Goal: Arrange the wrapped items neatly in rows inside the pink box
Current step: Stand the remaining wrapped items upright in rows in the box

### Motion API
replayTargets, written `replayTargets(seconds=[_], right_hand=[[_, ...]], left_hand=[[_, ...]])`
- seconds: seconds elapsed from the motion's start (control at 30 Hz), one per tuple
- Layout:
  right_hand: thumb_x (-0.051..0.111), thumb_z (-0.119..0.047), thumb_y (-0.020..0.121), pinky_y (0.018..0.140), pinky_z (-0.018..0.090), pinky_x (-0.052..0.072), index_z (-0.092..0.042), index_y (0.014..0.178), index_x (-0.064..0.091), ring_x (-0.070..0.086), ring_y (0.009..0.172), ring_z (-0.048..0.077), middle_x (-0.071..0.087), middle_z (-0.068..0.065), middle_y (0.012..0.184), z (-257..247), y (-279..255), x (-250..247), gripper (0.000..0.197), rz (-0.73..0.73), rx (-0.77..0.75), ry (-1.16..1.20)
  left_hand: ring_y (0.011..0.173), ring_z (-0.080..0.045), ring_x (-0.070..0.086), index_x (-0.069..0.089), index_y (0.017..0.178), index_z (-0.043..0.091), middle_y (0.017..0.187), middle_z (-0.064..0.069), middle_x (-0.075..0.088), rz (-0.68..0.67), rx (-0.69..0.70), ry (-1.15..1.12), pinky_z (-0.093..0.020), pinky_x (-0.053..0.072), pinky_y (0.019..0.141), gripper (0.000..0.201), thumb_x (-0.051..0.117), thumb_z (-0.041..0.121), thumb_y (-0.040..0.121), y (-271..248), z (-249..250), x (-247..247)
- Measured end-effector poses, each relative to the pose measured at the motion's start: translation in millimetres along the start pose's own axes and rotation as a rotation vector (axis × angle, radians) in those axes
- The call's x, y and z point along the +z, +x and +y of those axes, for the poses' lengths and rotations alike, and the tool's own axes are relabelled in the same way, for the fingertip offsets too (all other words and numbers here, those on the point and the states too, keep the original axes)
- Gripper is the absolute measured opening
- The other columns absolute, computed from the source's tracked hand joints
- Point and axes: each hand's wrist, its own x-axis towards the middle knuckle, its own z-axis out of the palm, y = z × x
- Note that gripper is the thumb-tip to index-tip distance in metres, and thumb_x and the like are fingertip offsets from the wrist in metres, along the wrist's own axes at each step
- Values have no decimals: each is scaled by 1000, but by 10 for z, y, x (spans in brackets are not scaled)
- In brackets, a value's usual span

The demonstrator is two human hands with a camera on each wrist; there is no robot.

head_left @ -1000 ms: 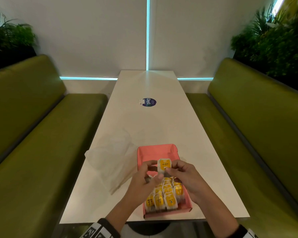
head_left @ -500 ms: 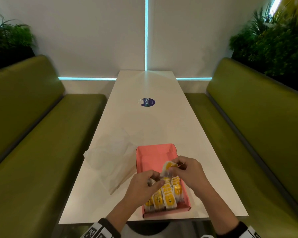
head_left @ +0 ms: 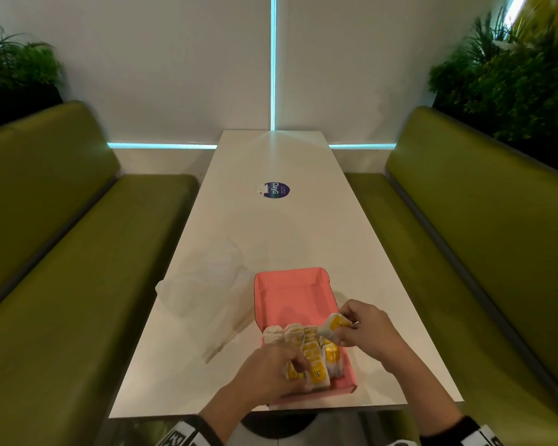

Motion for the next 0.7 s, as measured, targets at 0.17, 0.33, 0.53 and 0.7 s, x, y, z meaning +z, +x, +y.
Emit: replayTargets(seconds=[0.17, 0.33, 0.53, 0.7], right_hand=[[78, -5, 68, 68, 21, 53, -19, 97, 63, 62, 86, 16, 65, 2, 93, 119, 6, -20, 36, -88, 70, 39], [78, -5, 68, 72, 29, 53, -9, 87, 70, 64, 83, 19, 69, 8, 88, 227, 24, 39, 21, -74, 103, -37], [79, -16, 71, 68, 28, 49, -16, 70, 66, 60, 74, 15, 66, 1, 78, 247, 13, 75, 13, -74, 77, -151], [70, -27, 79, 72, 18, 41, -16, 98, 71, 55, 91, 13, 61, -4, 91, 217, -33, 143, 22, -161, 15, -459]], left_hand=[[104, -10, 54, 66, 113, 27, 115, 8, 61, -102, -11, 123, -14, 37, 80, 33, 69, 37, 81, -10, 12, 48], [105, -10, 55, 67, 112, 28, 115, 8, 62, -125, -3, 153, -16, 37, 82, 30, 66, 36, 83, -7, 5, 39], [101, -8, 56, 70, 107, 30, 112, 10, 64, -130, 24, 178, -13, 35, 76, 24, 65, 34, 84, -8, -2, 32], [103, -8, 56, 69, 108, 31, 113, 12, 65, -120, 34, 185, -12, 35, 78, 24, 63, 33, 86, -11, 2, 32]])
